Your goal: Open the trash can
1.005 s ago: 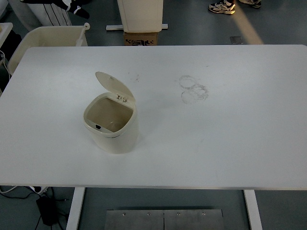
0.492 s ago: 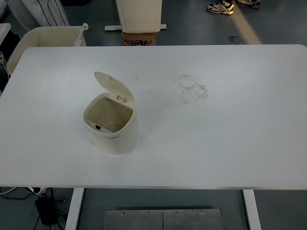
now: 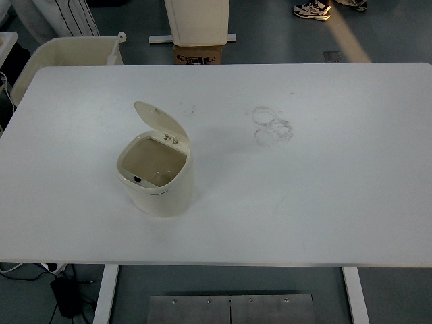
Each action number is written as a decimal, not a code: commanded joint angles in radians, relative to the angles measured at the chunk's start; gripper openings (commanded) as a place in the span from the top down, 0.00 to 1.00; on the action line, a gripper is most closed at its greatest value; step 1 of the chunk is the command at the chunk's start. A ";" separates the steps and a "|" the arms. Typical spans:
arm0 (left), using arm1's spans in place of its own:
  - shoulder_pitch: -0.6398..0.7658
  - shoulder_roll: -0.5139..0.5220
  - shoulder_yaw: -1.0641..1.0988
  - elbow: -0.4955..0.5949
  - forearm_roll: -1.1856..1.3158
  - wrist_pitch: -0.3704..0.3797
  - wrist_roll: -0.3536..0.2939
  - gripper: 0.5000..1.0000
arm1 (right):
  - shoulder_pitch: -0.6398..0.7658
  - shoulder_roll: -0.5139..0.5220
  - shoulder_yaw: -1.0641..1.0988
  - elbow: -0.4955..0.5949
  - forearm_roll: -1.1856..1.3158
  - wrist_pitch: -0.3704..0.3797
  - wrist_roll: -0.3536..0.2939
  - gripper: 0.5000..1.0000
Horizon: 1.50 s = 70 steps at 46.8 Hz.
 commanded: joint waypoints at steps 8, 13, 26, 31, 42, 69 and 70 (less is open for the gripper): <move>0.128 0.007 -0.040 0.023 -0.092 0.004 -0.027 0.00 | -0.007 0.000 0.000 0.001 0.000 0.000 0.000 0.01; 0.171 0.005 -0.067 0.044 -0.109 0.004 -0.035 0.00 | -0.018 0.000 0.000 0.001 0.000 0.000 0.000 0.02; 0.291 -0.003 -0.138 0.046 -0.111 0.002 -0.035 0.00 | -0.019 0.000 -0.002 0.001 0.000 0.000 0.000 0.02; 0.333 -0.006 -0.162 0.046 -0.111 0.002 -0.035 0.00 | -0.019 0.000 0.000 0.001 0.000 0.000 0.000 0.02; 0.406 -0.021 -0.201 0.046 -0.125 0.001 -0.035 0.00 | -0.019 0.000 0.000 0.001 0.000 0.000 0.000 0.02; 0.442 -0.032 -0.208 0.044 -0.148 -0.002 -0.036 0.00 | -0.019 0.000 0.000 0.001 0.000 0.000 0.000 0.02; 0.442 -0.032 -0.208 0.046 -0.148 -0.002 -0.036 0.00 | -0.019 0.000 0.000 0.001 0.000 0.000 0.000 0.02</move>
